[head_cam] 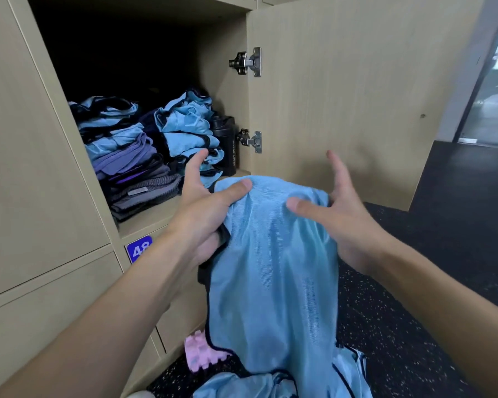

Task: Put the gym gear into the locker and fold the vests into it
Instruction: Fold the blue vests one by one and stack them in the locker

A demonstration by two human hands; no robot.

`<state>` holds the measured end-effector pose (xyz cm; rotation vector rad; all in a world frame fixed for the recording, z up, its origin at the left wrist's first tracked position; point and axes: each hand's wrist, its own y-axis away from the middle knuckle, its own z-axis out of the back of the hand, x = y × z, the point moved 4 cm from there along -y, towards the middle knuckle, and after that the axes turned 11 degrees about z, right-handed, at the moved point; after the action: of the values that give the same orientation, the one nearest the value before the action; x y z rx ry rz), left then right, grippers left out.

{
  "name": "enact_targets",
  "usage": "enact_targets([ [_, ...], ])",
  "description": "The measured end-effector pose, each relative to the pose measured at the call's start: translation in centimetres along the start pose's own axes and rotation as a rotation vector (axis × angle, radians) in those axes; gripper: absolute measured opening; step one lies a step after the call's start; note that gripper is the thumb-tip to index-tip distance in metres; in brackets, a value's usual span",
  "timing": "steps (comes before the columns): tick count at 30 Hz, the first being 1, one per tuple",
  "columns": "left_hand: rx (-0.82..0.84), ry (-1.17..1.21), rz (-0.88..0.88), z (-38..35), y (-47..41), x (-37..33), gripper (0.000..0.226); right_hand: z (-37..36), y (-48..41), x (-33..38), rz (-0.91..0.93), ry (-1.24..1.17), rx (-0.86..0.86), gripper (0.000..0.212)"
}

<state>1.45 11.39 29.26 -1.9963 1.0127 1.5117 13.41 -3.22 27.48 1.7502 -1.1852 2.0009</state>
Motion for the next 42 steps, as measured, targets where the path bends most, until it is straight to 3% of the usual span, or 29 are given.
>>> enact_targets([
  [3,-0.014,-0.001,0.006,0.0,0.1,-0.1,0.084,-1.6,0.4,-0.4,-0.064,-0.034,0.125,0.111],
  [8,0.100,-0.087,0.107,0.3,0.0,0.7,0.108,-0.8,-0.8,-0.1,0.020,-0.068,-0.103,0.092],
  [11,0.103,-0.151,0.129,0.1,0.3,2.0,0.116,-0.1,-1.4,-0.1,0.038,-0.047,-0.149,0.091],
  [16,-0.057,0.035,0.017,0.8,-0.6,1.0,0.108,0.5,-1.1,0.1,-0.093,0.053,-0.015,0.111],
  [19,-0.111,0.067,0.014,1.4,-0.8,0.6,0.094,0.9,-0.9,0.0,-0.122,0.062,0.016,0.108],
  [22,-0.149,0.023,0.049,1.9,-0.8,0.4,0.064,2.0,-1.1,0.0,-0.096,0.084,-0.128,0.072],
  [25,-0.021,-0.033,0.076,1.2,-0.4,0.0,0.045,2.0,-1.0,0.2,-0.073,0.098,-0.179,0.027],
  [29,0.174,-0.189,0.097,0.3,0.5,0.2,0.052,2.1,-1.1,0.5,-0.046,0.074,-0.209,0.008],
  [33,0.044,-0.436,0.012,1.1,-0.4,0.3,0.048,2.6,-1.3,0.5,-0.053,0.089,-0.188,0.014],
  [38,-0.039,-0.922,-0.199,1.8,-0.9,-0.2,0.029,2.1,-1.1,0.2,-0.077,0.265,0.042,0.037],
  [42,0.004,-1.200,-0.272,2.4,-1.0,-0.7,0.013,1.9,-0.9,0.4,-0.032,0.495,0.133,0.027],
])
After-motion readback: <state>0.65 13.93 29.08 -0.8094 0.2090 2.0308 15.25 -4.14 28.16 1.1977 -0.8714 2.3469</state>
